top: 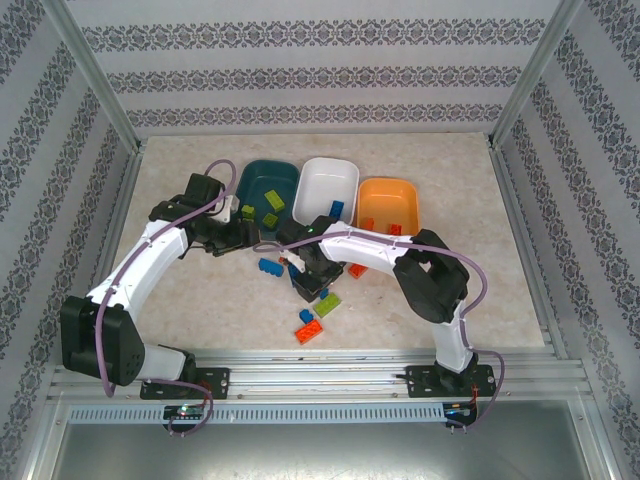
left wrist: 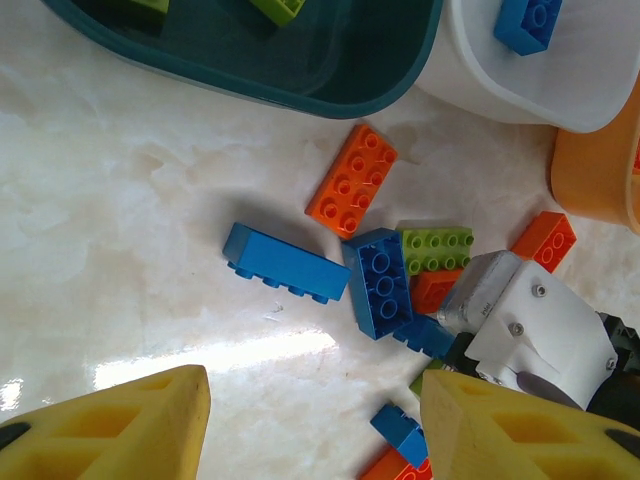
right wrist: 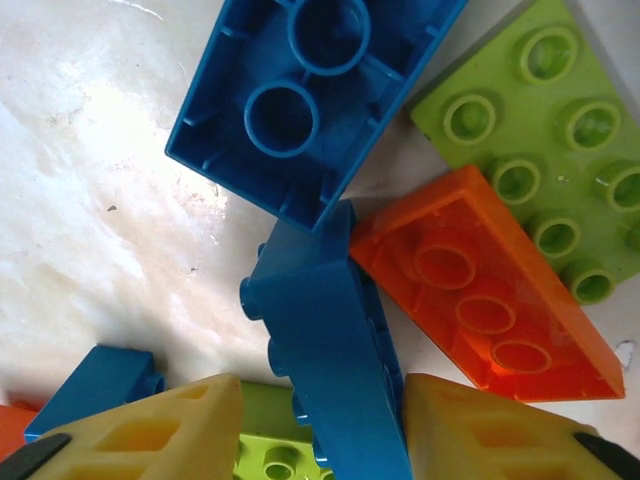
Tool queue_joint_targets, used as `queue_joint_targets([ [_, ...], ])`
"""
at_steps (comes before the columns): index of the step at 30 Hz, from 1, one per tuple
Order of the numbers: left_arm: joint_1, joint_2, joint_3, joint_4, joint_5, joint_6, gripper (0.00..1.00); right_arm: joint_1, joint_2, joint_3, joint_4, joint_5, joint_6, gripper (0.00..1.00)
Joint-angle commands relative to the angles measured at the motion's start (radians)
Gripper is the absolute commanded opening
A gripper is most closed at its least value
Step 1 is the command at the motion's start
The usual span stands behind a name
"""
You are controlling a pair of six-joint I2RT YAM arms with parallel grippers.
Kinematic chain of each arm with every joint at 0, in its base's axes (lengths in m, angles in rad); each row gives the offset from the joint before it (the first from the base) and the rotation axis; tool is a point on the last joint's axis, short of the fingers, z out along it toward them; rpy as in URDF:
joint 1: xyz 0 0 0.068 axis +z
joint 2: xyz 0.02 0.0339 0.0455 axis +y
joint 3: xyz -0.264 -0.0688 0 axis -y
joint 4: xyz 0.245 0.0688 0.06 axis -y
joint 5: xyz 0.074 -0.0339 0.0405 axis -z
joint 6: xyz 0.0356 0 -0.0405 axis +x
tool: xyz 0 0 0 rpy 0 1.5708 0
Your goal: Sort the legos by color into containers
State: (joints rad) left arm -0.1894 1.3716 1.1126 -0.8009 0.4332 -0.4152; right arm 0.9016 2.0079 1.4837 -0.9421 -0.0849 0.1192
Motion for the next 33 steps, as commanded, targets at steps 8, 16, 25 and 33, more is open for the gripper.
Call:
queue_joint_targets([
  [8,0.011,-0.001,0.001,0.006,0.014,-0.017,0.58,0.016,0.009,-0.023,0.01,0.048,-0.007,0.32],
  [16,0.011,-0.009,-0.025,0.037,0.031,-0.047,0.58,0.013,-0.049,-0.051,0.02,0.059,0.016,0.28],
  [25,0.01,-0.014,-0.007,0.032,0.022,-0.041,0.58,-0.068,-0.186,-0.054,0.051,-0.028,0.1,0.27],
  [33,0.011,-0.069,-0.009,-0.015,-0.016,-0.003,0.58,-0.248,-0.223,0.047,0.127,-0.215,0.26,0.27],
])
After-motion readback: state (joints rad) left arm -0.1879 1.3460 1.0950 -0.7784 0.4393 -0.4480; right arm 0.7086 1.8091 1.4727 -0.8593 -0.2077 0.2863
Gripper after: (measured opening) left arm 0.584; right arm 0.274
